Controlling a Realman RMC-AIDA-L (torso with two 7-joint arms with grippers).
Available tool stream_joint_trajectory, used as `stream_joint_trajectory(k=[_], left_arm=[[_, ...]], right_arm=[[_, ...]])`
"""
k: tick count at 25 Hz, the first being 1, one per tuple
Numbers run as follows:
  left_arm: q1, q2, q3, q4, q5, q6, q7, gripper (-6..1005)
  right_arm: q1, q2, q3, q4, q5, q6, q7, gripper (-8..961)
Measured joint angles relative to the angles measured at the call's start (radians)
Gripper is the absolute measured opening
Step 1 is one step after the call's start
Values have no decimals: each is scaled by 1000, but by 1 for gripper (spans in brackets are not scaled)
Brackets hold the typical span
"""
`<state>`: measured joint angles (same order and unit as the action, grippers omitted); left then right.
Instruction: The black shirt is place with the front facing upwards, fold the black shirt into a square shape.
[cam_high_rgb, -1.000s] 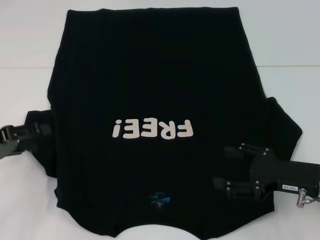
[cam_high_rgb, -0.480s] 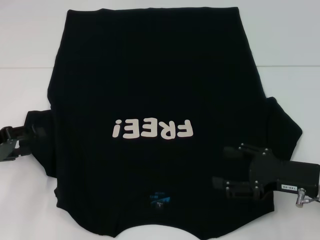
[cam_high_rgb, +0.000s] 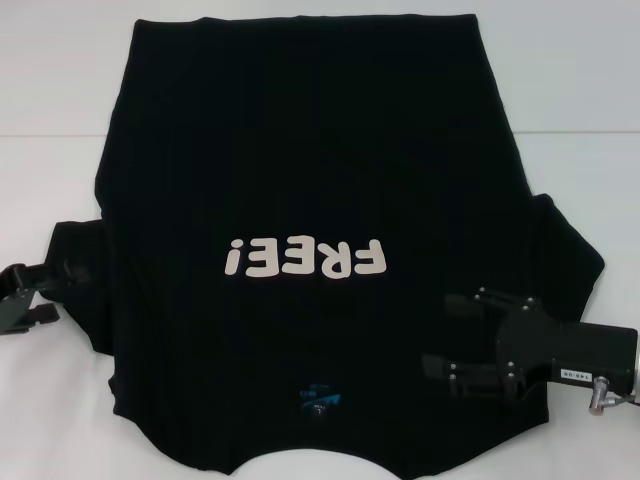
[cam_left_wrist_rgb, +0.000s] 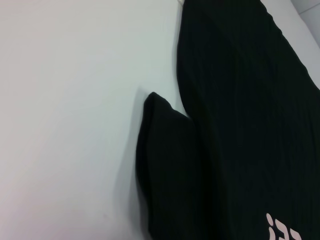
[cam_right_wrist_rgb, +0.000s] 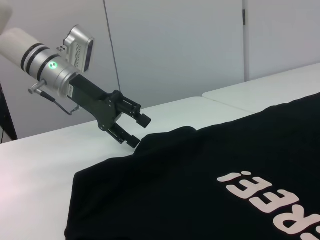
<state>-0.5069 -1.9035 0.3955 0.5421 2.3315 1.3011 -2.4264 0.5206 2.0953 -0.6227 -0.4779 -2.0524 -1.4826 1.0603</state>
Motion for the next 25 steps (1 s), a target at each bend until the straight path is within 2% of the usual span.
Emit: stream_joint_trajectory(k=[25], left_arm=[[-43,-18,36,-42,0,-97,7,844]], right_arm=[[3,0,0,-1,0,-2,1,916]])
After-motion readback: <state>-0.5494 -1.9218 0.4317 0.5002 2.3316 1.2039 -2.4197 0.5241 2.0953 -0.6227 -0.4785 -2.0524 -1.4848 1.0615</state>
